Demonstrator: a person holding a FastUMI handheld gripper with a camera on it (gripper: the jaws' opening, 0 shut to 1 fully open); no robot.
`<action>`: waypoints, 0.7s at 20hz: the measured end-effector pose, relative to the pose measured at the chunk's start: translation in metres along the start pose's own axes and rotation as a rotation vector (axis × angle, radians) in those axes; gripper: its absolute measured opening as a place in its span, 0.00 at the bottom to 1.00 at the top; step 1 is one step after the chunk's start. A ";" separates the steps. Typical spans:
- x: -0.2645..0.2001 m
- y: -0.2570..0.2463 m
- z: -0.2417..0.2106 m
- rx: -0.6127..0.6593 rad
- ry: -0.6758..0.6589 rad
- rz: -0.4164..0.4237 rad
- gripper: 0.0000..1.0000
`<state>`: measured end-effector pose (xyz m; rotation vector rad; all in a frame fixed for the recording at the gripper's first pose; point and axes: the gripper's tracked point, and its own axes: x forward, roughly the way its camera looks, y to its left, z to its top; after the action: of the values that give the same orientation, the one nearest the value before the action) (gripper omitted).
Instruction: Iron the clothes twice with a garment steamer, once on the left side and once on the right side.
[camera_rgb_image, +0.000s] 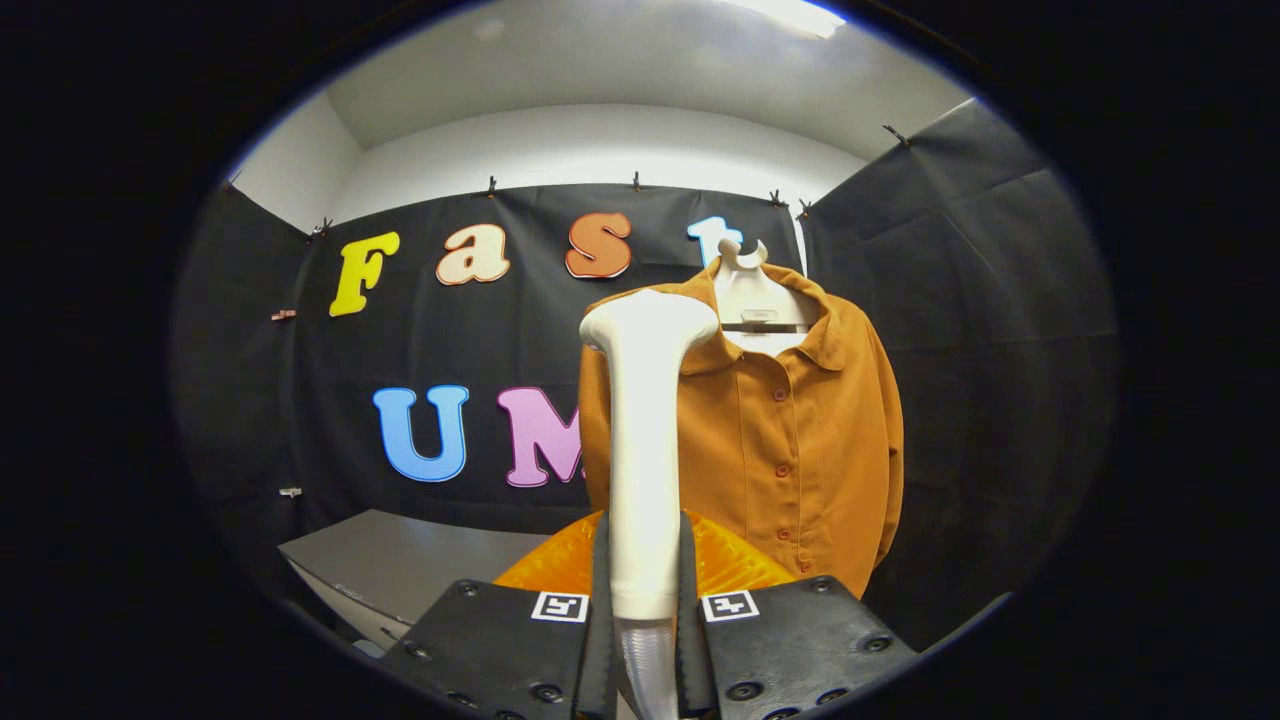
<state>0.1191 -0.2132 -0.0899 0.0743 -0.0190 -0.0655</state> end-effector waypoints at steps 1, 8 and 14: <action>0.007 -0.004 -0.004 0.004 0.002 0.000 0.26; 0.039 -0.025 -0.029 0.003 0.017 -0.028 0.27; 0.041 -0.032 -0.063 -0.004 0.059 -0.029 0.27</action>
<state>0.1592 -0.2435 -0.1542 0.0722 0.0412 -0.0918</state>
